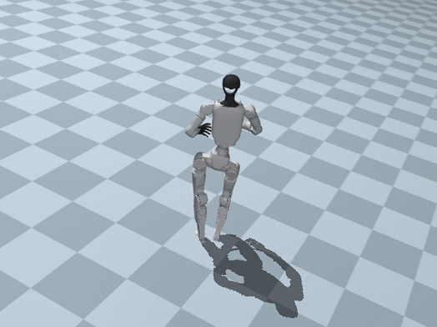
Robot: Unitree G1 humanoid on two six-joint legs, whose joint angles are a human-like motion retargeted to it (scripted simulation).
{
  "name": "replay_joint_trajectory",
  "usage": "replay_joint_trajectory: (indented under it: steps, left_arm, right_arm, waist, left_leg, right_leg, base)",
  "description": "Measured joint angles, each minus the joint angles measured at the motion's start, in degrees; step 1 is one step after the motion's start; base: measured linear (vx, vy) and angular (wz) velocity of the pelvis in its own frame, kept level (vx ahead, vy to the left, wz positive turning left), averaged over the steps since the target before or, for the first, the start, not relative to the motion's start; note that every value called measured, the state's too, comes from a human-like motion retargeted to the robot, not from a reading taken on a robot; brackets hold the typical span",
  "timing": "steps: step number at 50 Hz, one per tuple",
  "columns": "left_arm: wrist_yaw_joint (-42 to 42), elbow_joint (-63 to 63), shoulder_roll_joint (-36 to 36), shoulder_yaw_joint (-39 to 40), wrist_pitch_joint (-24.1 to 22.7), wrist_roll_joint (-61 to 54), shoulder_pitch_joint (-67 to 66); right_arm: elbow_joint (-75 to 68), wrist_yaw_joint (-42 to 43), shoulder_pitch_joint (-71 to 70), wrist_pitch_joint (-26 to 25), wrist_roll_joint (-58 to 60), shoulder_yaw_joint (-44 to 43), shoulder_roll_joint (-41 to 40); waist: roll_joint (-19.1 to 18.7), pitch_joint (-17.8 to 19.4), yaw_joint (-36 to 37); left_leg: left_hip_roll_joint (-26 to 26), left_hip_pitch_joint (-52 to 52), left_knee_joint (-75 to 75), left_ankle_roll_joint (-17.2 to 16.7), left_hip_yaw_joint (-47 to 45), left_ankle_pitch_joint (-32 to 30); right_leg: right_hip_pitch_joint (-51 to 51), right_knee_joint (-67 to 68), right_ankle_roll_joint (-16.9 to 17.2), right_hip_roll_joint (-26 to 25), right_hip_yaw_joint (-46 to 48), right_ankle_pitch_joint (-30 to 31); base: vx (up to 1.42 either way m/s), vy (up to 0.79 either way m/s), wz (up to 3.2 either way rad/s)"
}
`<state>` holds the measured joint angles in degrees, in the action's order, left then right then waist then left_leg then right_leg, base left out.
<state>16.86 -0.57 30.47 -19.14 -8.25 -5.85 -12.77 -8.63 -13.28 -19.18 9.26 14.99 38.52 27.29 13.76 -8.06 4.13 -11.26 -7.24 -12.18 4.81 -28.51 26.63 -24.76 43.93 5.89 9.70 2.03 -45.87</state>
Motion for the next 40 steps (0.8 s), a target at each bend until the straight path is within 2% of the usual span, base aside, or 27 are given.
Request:
replay_joint_trajectory:
  steps: [13, 20, 22, 23, 25, 30, 35, 40]
  left_arm:
    - [-6.23, -1.51, 4.79, 6.0, -2.5, 3.18, 6.89]
    - [-13.83, -1.62, 6.38, 9.55, -4.04, 5.41, 11.98]
    - [-15.8, -0.81, 6.45, 10.26, -4.1, 5.55, 13.22]
    - [-16.64, -0.32, 6.45, 10.51, -4.08, 5.54, 13.78]
    - [-17.96, 0.79, 6.05, 10.28, -3.99, 5.2, 14.75]
    - [-19.29, 4.33, 3.31, 8.47, -3.5, 2.68, 16.26]
    - [-17.61, 5.41, -0.67, 5.12, -3.14, -0.6, 15.26]
    - [-14.69, 5.36, -4.13, 1.83, -2.79, -4.27, 14.3]
  right_arm:
    - [-3.74, 2.3, -5.73, 0.61, 3.15, 0.85, -0.87]
    - [-3.1, 4.81, -8.59, 2.6, 5.39, 2.51, 0.44]
    - [-1.78, 5.55, -9.26, 3.49, 5.81, 2.97, 1.1]
    - [-0.97, 5.92, -9.55, 3.94, 5.87, 3.05, 1.43]
    - [0.76, 6.6, -9.63, 4.71, 5.75, 2.86, 2.41]
    - [6.6, 7.42, -8.72, 5.67, 3.45, 1.99, 5.55]
    - [11.46, 7.21, -6.1, 5.59, 0.42, 0.98, 7.88]
    - [15.2, 6.34, -3.27, 5.13, -2.33, -0.26, 10.08]
  waist:
    - [0.55, -0.76, 0.2]
    - [2.31, -0.72, -2.12]
    - [2.87, -0.76, -2.36]
    - [2.86, -0.84, -2.46]
    - [2.64, -0.71, -4.51]
    - [1.12, -0.64, -11.21]
    - [-0.13, -1.29, -16.16]
    - [-1.68, -2.28, -17.93]
  left_leg:
    - [-1.59, 0.71, 3.71, -1.08, -1.58, -0.67]
    - [-5.45, 4.3, 11.83, -1.84, -3.05, -2.63]
    - [-6.41, 5.33, 14.49, -2.34, -5.62, -3.08]
    - [-6.29, 5.19, 14.79, -2.48, -7.07, -2.8]
    - [-6.36, 5.13, 14.86, -2.91, -7.54, -2.47]
    - [-6.82, 4.96, 14.25, -3.52, -6.58, -0.37]
    - [-7.14, 5.51, 13.9, -4.55, -6.22, 0.84]
    - [-7.23, 6.21, 13.74, -4.81, -5.94, 2.12]
  right_leg:
    - [-2.1, 0.93, 0.61, 1.09, -0.27, -0.74]
    - [-7.05, 10.62, -0.73, 3.8, -0.3, -2.65]
    - [-9.09, 16.9, -3.86, 10.01, 6.74, -3.48]
    - [-10.01, 19.64, -6.49, 14.05, 10.68, -3.97]
    - [-12.58, 23.93, -9.1, 16.46, 11.84, -4.13]
    - [-21.88, 29.68, -9.97, 12.48, 6.91, -4.13]
    - [-28.11, 24.98, -6.95, 5.67, 3.71, -2.24]
    - [-31.54, 17.13, -3.85, -0.48, 2.29, 1.44]
  base:
    - [0.01, 0.02, -0.07]
    - [0.0, 0.06, -0.25]
    - [-0.02, 0.05, -1.06]
    - [-0.03, 0.07, -0.95]
    - [0.0, 0.09, -0.16]
    - [0.1, 0.06, 0.36]
    - [0.19, 0.02, 0.34]
    - [0.23, 0.02, 0.14]
